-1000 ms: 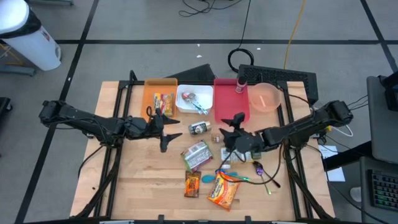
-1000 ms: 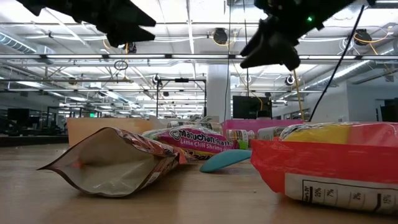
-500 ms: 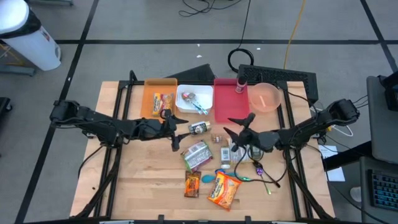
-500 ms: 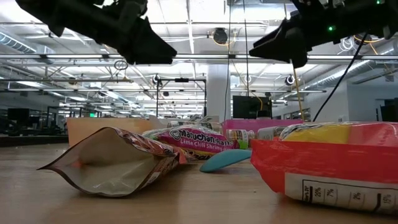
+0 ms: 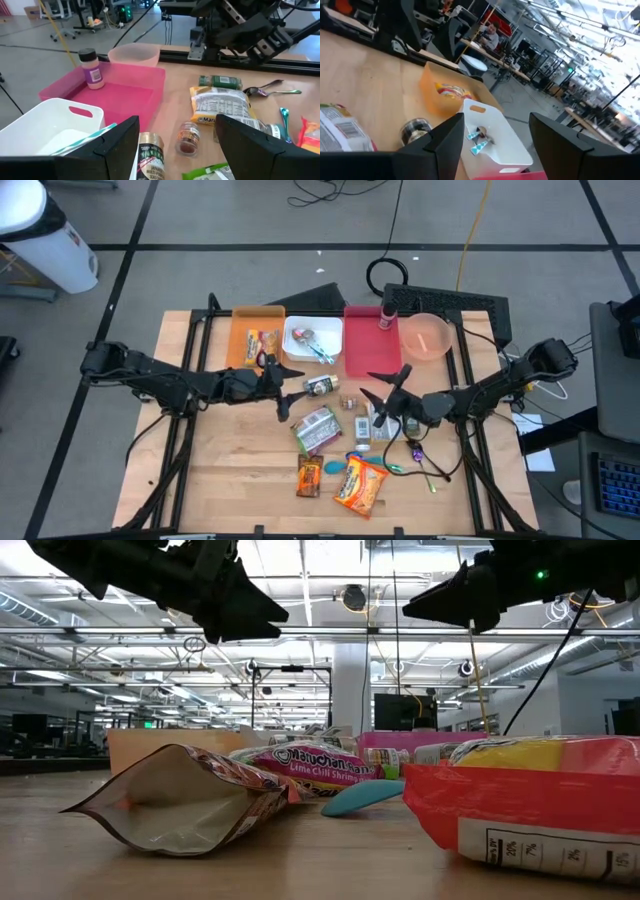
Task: Pick & Place Food Item
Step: Put the gold seasoning bottle into the red bin
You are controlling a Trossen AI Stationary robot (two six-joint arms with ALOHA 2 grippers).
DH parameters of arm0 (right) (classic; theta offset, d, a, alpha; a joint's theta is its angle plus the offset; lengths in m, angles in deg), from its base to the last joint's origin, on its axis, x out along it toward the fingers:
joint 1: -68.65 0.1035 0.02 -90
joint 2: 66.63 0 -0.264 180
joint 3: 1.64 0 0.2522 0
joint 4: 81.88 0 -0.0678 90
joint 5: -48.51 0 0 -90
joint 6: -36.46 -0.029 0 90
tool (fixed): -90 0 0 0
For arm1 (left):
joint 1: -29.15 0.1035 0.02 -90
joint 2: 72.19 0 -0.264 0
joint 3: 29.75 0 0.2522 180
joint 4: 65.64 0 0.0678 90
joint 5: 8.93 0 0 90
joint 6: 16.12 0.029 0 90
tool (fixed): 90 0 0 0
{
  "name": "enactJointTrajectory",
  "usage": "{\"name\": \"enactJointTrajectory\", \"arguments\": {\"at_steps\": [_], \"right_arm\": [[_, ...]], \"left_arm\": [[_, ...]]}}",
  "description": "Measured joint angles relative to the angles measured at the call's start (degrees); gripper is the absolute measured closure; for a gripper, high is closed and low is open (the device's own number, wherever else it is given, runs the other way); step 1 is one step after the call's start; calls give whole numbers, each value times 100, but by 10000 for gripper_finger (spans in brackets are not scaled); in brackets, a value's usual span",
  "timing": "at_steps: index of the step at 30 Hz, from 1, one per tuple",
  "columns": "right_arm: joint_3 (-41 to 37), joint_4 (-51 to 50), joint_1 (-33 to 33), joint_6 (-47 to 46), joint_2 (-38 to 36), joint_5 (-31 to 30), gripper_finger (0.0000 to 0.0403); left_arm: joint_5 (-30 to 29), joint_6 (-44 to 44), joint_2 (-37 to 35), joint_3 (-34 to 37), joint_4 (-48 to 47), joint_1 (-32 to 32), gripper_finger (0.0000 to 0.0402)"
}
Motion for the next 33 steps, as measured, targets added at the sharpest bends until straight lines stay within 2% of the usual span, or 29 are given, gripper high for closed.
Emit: {"name": "enactJointTrajectory", "arguments": {"at_steps": [5, 9, 16, 33], "right_arm": [[0, -22, -3, -225, 0, 17, 183], [0, -58, -4, -386, 0, 304, 183], [0, -77, -11, -399, -1, 296, 183], [0, -93, -20, -384, 0, 293, 183]], "left_arm": [[-59, 0, 143, -5, -22, 0, 131], [-286, 35, 373, -7, 11, 27, 131], [-274, -204, 477, -7, 193, 191, 131], [799, -359, 477, -7, 160, 243, 130]]}}
